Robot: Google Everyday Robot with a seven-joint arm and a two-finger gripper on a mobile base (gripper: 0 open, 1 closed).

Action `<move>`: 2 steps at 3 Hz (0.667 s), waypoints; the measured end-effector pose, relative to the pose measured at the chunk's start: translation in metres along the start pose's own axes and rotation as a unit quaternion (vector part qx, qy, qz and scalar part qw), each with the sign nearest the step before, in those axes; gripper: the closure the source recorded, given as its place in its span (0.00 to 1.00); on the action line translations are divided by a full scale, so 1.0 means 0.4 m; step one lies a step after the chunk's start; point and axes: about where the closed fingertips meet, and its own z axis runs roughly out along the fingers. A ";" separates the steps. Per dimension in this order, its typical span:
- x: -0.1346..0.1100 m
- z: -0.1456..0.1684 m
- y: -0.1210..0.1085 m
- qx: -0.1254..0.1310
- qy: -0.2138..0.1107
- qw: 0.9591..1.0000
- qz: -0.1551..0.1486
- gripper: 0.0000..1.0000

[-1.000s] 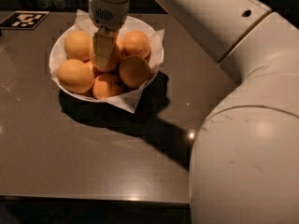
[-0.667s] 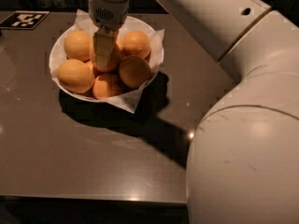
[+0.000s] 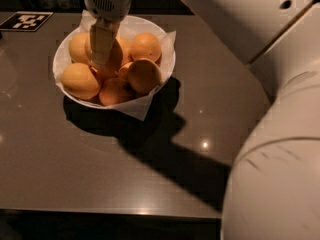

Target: Pick orange from white bowl

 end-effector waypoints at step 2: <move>-0.018 -0.159 0.090 0.014 -0.056 0.998 -0.021 1.00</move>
Offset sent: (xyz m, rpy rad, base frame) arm -0.0549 -0.0092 0.0619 0.1022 -0.0259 0.0659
